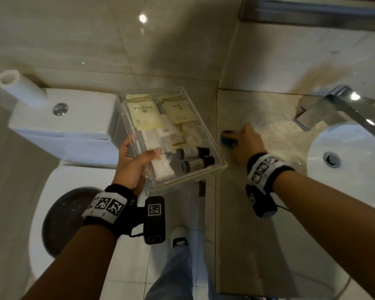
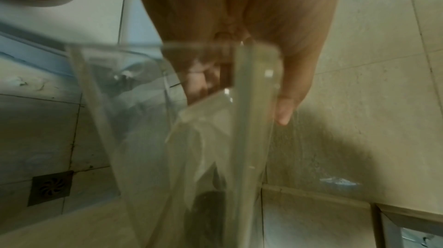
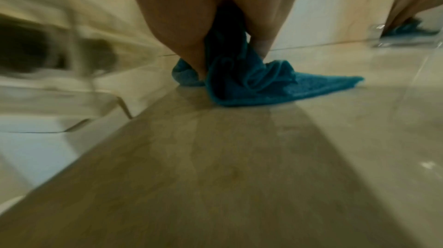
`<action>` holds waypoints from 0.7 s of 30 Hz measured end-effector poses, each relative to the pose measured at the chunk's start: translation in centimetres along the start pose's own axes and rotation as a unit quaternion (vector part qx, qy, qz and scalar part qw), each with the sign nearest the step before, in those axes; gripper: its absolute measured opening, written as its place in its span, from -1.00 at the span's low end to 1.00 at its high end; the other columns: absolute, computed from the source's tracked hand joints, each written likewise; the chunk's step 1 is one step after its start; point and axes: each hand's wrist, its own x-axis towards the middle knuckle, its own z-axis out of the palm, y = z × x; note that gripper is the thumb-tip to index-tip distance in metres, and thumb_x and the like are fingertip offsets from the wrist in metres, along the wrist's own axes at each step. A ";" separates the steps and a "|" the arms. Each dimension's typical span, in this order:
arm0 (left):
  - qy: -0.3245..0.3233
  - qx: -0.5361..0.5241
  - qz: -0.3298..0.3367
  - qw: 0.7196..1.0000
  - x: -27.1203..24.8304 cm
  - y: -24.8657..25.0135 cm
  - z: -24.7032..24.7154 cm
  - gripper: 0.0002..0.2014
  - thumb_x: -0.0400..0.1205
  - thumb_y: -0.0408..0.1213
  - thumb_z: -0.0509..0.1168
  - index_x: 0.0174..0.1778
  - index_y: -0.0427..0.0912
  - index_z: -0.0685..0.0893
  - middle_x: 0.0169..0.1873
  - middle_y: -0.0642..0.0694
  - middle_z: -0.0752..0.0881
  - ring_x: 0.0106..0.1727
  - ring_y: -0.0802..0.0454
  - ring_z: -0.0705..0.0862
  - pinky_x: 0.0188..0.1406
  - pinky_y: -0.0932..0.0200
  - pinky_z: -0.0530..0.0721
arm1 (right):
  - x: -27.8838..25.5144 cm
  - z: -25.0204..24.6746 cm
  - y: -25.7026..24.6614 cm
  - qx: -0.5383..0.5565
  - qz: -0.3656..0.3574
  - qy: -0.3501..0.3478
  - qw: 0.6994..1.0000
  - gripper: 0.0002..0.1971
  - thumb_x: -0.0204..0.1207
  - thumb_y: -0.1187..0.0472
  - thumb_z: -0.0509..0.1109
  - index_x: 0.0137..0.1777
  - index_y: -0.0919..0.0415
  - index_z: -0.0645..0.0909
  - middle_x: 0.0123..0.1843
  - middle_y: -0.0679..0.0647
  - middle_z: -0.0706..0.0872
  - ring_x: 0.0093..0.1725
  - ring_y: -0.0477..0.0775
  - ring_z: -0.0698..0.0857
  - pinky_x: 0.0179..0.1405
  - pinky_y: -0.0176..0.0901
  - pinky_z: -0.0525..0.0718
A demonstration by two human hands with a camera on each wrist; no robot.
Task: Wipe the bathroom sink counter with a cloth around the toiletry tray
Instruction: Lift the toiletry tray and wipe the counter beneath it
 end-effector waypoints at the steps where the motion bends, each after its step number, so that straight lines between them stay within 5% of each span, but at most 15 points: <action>1: -0.001 0.001 0.000 1.000 0.0 0.0 0.1 -0.29 0.45 -0.62 0.38 0.50 -0.11 0.35 0.01 -0.14 0.76 0.05 -0.11 0.77 0.03 -0.12 0.73 | -0.4 0.5 -0.1 0.000 -0.024 -0.013 1.000 -0.67 0.57 0.20 0.32 0.32 0.20 0.55 0.20 0.26 0.56 0.19 0.34 0.59 0.04 -0.19 0.56; 3: -0.003 0.006 -0.002 1.000 0.0 0.0 0.1 -0.30 0.45 -0.61 0.38 0.50 -0.13 0.35 -0.02 -0.13 0.78 0.00 -0.09 0.78 -0.06 -0.06 0.77 | -0.5 0.6 0.7 0.004 -0.054 -0.016 0.998 -0.71 0.57 0.22 0.33 0.27 0.24 0.57 0.09 0.23 0.56 0.14 0.31 0.59 -0.10 -0.28 0.48; 7: -0.006 0.014 -0.002 1.000 -0.1 0.3 0.1 -0.32 0.47 -0.61 0.37 0.48 -0.09 0.37 0.07 -0.19 0.75 0.11 -0.19 0.74 0.06 -0.16 0.73 | 2.0 -1.8 5.1 -0.016 0.016 0.066 0.998 -0.58 0.55 0.31 0.28 0.39 0.01 0.57 0.27 0.34 0.43 0.11 0.47 0.57 0.23 -0.04 0.53; 10: -0.006 0.016 -0.003 1.000 -0.1 0.5 0.2 -0.31 0.47 -0.62 0.36 0.49 -0.08 0.36 0.05 -0.16 0.75 0.15 -0.19 0.73 0.15 -0.22 0.68 | 3.3 -2.5 6.0 -0.021 0.084 0.086 0.993 -0.54 0.51 0.31 0.28 0.42 0.02 0.53 0.36 0.38 0.38 0.14 0.55 0.55 0.37 0.13 0.52; 14: -0.006 0.013 -0.006 1.000 0.3 0.2 0.4 -0.31 0.47 -0.62 0.36 0.49 -0.12 0.36 0.06 -0.19 0.75 0.13 -0.20 0.74 0.06 -0.16 0.72 | 2.4 -0.5 3.3 -0.024 0.008 0.043 0.999 -0.54 0.51 0.36 0.28 0.40 0.04 0.54 0.32 0.30 0.42 0.18 0.46 0.51 0.32 0.06 0.54; 18: -0.007 0.003 -0.001 1.000 0.4 0.2 0.8 -0.33 0.47 -0.62 0.36 0.48 -0.11 0.38 -0.05 -0.10 0.80 0.03 -0.11 0.78 0.03 -0.13 0.73 | 0.1 0.6 3.5 -0.020 -0.133 -0.001 0.991 -0.61 0.52 0.36 0.29 0.32 0.07 0.63 0.03 0.24 0.47 0.06 0.35 0.52 -0.03 -0.12 0.39; 21: -0.009 0.002 0.001 1.000 0.4 0.3 1.2 -0.33 0.48 -0.63 0.34 0.49 -0.12 0.37 -0.07 -0.09 0.80 0.02 -0.11 0.78 0.07 -0.16 0.71 | 1.0 -1.4 6.0 -0.030 -0.094 0.048 0.994 -0.57 0.46 0.42 0.29 0.32 0.14 0.61 0.15 0.32 0.52 0.08 0.40 0.56 0.08 -0.01 0.51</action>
